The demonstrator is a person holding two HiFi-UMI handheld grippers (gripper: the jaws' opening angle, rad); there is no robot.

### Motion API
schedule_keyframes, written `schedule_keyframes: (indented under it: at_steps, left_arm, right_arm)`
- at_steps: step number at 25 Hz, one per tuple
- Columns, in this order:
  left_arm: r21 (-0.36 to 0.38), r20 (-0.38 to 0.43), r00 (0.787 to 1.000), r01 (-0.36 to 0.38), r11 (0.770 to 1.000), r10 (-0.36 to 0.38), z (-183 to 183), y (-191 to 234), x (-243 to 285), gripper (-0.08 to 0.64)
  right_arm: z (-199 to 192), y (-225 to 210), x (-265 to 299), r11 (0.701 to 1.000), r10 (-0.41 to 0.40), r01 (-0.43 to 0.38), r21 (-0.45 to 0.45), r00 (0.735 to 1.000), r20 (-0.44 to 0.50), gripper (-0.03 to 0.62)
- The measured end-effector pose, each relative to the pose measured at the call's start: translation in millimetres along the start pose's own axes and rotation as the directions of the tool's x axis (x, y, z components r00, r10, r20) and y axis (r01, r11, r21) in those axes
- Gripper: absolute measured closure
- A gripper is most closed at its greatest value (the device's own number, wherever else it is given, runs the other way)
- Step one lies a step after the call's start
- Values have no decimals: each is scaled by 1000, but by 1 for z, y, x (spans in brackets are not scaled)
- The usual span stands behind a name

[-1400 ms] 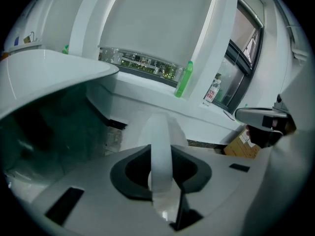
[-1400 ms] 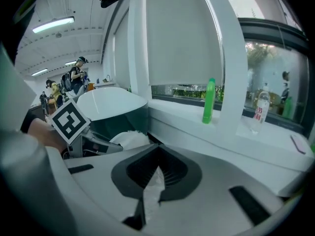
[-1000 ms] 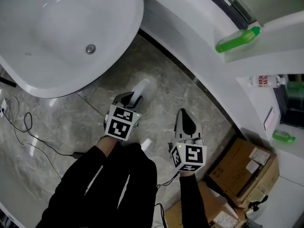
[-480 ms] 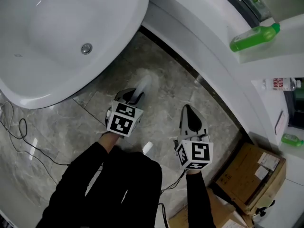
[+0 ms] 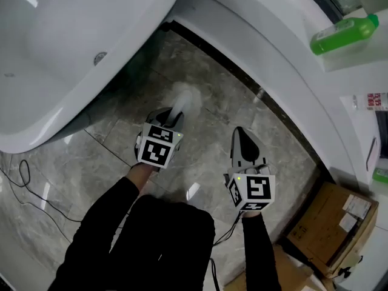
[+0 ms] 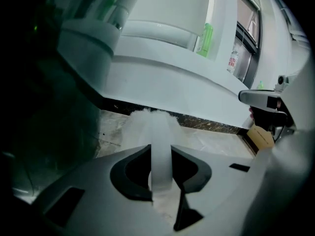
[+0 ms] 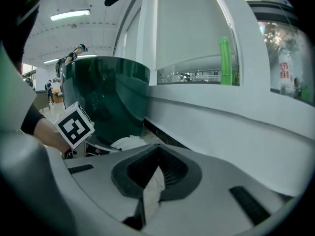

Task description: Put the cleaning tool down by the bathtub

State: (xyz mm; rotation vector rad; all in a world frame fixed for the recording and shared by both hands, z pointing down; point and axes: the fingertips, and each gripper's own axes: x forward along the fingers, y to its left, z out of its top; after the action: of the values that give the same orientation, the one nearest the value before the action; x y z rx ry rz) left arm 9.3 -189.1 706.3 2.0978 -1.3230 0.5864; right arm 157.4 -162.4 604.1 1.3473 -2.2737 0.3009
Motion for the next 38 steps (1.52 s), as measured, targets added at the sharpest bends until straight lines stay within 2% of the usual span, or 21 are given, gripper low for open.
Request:
schedule_keyframes:
  at_steps: [13,25,28,38]
  left_arm:
    - [-13,-13,1000,-11,1000,11,-32,24,54,466]
    - [-5,-46,998,-32,999,32,-56,38,79,466]
    - [3,-61,997,-42,999,42,-62,40,84,466]
    - [-6,-117,991,-73,997,72,-76,49,104,466]
  right_arm:
    - [-61,4,62,999,33,-33,-9,999,-28,592]
    - [-101,44,115,987,153,-149,55,986,-74,592]
    - [-110,45,124,985,154,-146,91,984,-89,592]
    - [-130,52,140,982,169,-155,109,976,-136,592]
